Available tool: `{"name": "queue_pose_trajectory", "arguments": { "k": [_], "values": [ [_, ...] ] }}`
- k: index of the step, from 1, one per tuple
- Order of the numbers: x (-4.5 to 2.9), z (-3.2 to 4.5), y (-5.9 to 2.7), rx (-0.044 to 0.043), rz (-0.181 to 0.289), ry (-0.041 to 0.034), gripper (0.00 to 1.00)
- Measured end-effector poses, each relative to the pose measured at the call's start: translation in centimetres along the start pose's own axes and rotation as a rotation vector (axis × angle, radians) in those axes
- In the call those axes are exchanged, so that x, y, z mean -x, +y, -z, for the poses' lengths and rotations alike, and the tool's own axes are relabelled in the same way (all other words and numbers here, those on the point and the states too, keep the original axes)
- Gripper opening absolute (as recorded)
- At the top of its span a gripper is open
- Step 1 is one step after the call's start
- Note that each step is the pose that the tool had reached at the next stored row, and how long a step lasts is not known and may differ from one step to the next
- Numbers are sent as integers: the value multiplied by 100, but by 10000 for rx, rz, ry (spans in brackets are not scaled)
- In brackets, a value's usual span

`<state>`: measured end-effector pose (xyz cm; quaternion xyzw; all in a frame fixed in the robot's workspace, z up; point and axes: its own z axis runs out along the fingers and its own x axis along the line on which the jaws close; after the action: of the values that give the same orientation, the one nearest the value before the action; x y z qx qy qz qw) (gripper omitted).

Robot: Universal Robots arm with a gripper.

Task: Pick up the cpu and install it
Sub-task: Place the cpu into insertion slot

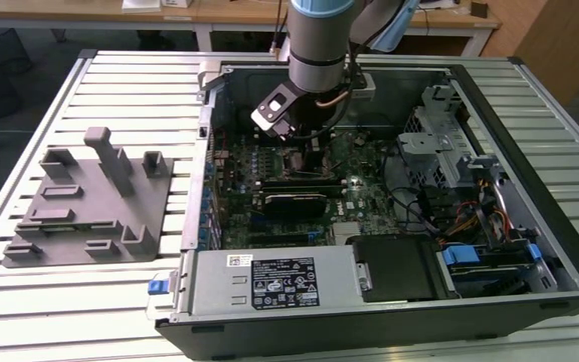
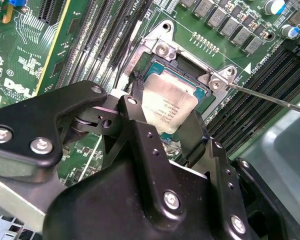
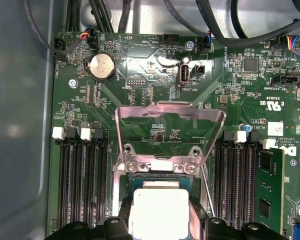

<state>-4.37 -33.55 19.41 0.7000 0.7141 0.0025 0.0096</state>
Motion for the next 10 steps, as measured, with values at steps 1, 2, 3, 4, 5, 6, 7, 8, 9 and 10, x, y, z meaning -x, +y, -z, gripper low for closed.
{"name": "queue_pose_trajectory", "arguments": {
  "k": [1,2,3,4,5,6,7,8,9,10],
  "values": [
    [0,0,0,0,0,1,53],
    [0,0,0,1,0,2,53],
    [0,0,0,1,-1,2,53],
    [0,-1,0,3,-1,4,53],
    [-1,-2,1,5,-1,6,54],
    [-1,-2,1,4,-2,5,54],
    [-1,-2,1,3,-2,5,54],
    [-1,-1,0,2,-2,4,60],
    [0,-1,0,1,-2,2,60],
    [0,0,0,1,-2,2,60]
  ]
}}
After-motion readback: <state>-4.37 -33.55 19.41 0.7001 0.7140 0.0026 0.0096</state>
